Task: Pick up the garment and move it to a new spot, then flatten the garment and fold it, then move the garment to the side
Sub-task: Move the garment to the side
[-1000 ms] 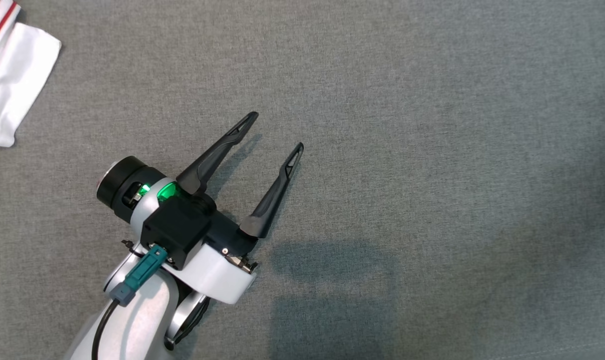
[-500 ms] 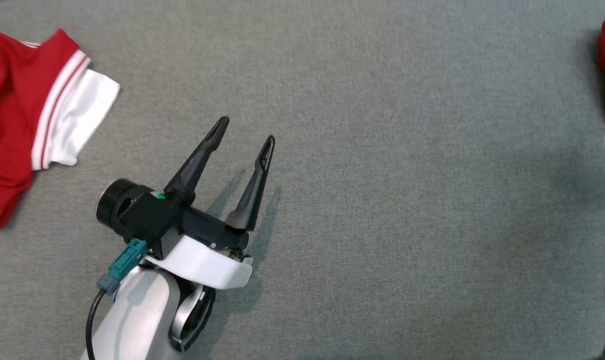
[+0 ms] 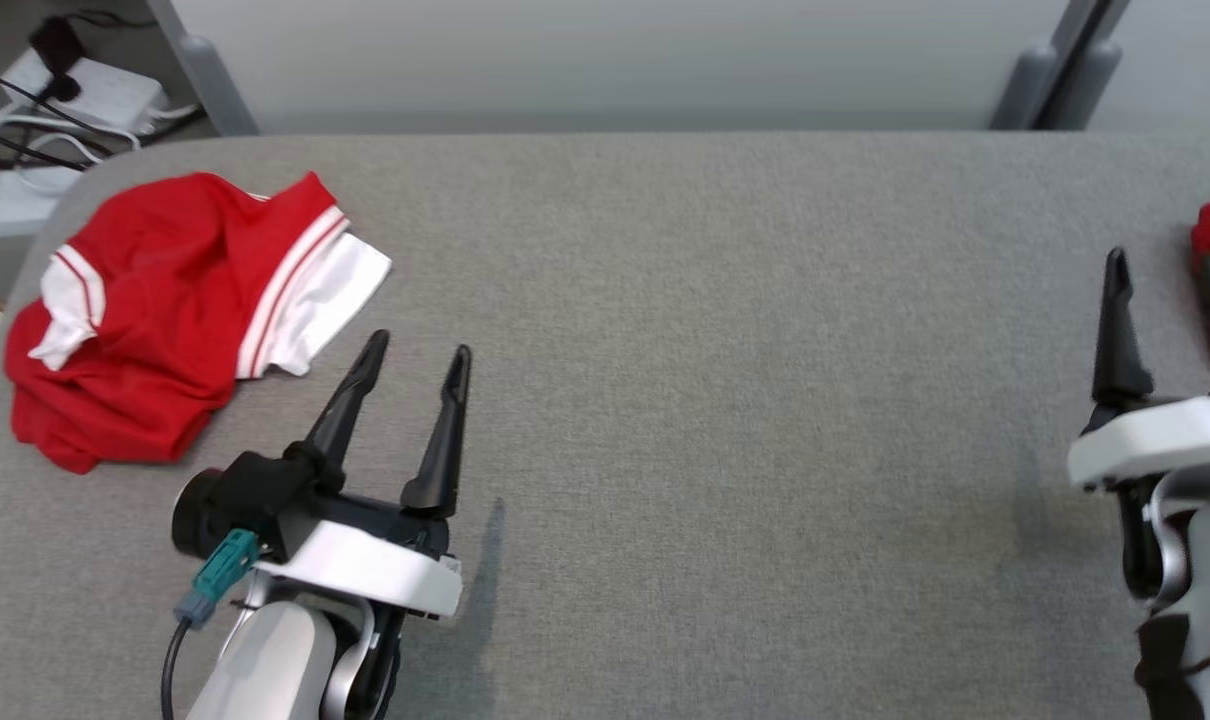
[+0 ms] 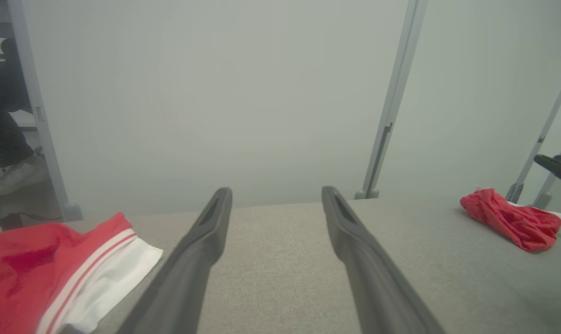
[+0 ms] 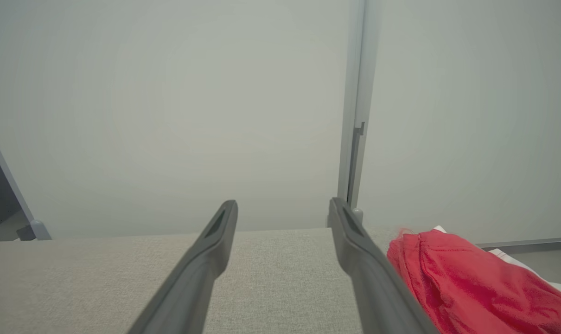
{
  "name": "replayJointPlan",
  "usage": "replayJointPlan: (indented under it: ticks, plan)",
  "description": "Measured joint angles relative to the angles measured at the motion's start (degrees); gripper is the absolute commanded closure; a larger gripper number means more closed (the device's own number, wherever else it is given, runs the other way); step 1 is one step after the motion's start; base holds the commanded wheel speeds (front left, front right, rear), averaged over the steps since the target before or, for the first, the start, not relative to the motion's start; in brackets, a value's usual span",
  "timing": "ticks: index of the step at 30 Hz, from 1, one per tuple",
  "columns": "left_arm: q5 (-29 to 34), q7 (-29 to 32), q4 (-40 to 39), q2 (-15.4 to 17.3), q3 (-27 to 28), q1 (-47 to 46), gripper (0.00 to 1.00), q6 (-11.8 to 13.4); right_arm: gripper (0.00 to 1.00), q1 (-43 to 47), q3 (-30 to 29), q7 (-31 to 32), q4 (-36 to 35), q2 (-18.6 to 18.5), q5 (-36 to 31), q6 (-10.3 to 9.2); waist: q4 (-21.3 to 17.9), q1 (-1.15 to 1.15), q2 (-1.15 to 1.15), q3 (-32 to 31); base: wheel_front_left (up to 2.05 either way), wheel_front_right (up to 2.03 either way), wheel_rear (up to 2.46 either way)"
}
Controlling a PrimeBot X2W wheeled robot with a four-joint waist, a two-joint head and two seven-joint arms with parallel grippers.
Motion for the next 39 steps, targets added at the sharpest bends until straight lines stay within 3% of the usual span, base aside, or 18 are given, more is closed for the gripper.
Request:
replayJointPlan:
  ticks: [10,29,39]
  plan:
    - [3.0,-0.2,-0.7,-1.9,5.7,5.1,0.0,1.1,0.0,12.0,6.9,0.0,-9.6,1.0,1.9,0.0,4.1,0.0,0.0,-6.1,0.0,0.0,0.0]
    - [9.1,-0.2,-0.7,-4.1,11.1,11.8,0.0,-4.9,0.0,28.2,6.1,0.0,-25.2,3.6,2.9,0.0,6.8,0.0,0.0,-11.2,0.0,0.0,0.0]
    - [11.2,-0.2,0.7,-5.1,12.7,13.6,0.0,-6.4,0.0,33.5,7.1,0.0,-25.2,3.7,4.9,0.0,5.4,0.0,0.0,-12.1,0.0,0.0,0.0]
